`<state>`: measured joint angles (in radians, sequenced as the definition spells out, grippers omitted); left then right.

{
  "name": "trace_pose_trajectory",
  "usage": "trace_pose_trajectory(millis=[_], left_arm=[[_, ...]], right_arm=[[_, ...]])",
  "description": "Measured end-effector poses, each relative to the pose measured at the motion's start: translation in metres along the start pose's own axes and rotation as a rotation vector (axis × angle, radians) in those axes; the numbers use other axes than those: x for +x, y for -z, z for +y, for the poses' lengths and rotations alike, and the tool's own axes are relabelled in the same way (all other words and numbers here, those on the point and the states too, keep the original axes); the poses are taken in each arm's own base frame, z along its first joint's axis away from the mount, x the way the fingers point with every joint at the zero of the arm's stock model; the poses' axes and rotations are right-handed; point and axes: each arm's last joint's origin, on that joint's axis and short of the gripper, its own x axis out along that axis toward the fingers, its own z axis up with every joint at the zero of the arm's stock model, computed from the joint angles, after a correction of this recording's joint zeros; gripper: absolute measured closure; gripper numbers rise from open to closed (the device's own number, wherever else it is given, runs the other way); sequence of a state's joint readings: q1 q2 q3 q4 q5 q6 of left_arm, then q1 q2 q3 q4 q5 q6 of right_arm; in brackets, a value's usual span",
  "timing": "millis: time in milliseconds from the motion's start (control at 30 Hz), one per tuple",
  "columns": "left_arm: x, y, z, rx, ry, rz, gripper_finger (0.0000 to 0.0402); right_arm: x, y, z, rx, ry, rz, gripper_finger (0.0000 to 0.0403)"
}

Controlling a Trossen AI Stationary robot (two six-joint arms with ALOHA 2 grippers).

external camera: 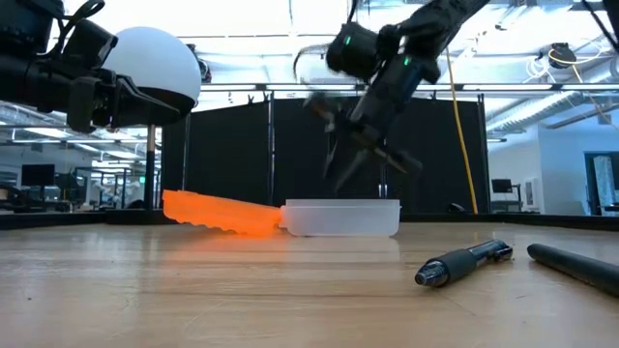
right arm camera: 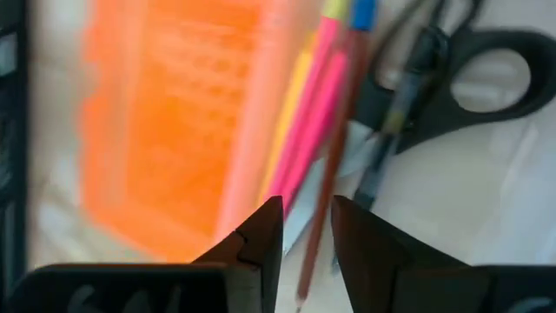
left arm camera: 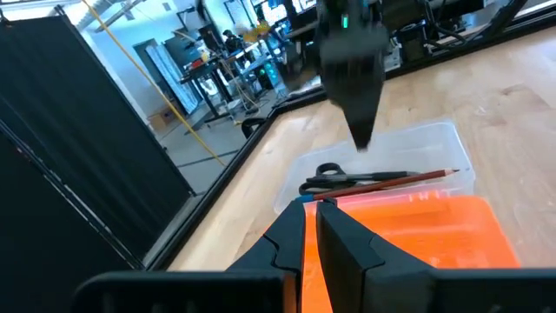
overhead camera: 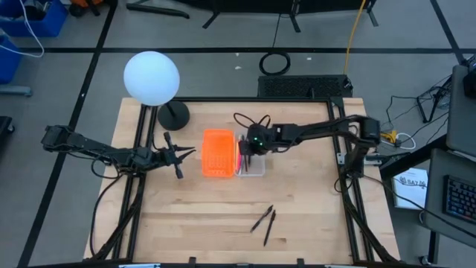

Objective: Pick & place school supplies into a supply box
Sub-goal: Put the black pen into the orange supply box

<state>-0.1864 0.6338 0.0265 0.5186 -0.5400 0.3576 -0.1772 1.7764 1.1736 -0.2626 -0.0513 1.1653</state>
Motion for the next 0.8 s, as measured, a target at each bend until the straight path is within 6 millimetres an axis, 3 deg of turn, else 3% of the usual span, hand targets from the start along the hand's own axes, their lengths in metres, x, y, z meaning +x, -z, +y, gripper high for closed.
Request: trace_pose_trajectory(millis=[133,300,433,533,633,800], left_arm=[[0.000,0.001,0.000,0.007,0.003,0.008,0.0364],[0.000,0.001,0.000,0.017,0.004,0.009,0.0364],[0.000,0.001,0.000,0.018,0.004,0.010,0.0364],[0.000,-0.001,0.000,0.030,-0.002,-0.005,0.0364],[0.000,-0.004,0.001,0.002,-0.013,-0.034,0.0364],[0.000,-0.004,0.001,-0.034,-0.013,-0.034,0.0364]], right_arm=[[-0.040,0.006,0.015,-0.176,-0.086,-0.043,0.0311],[-0.105,0.018,0.029,-0.445,-0.103,-0.305,0.0333],[-0.142,0.032,0.032,-0.633,-0.125,-0.451,0.0368],[-0.153,0.044,0.024,-0.761,-0.091,-0.544,0.0397],[-0.158,0.048,0.015,-0.779,-0.095,-0.670,0.0397],[-0.156,0.049,-0.004,-0.912,-0.281,-0.685,0.0401]])
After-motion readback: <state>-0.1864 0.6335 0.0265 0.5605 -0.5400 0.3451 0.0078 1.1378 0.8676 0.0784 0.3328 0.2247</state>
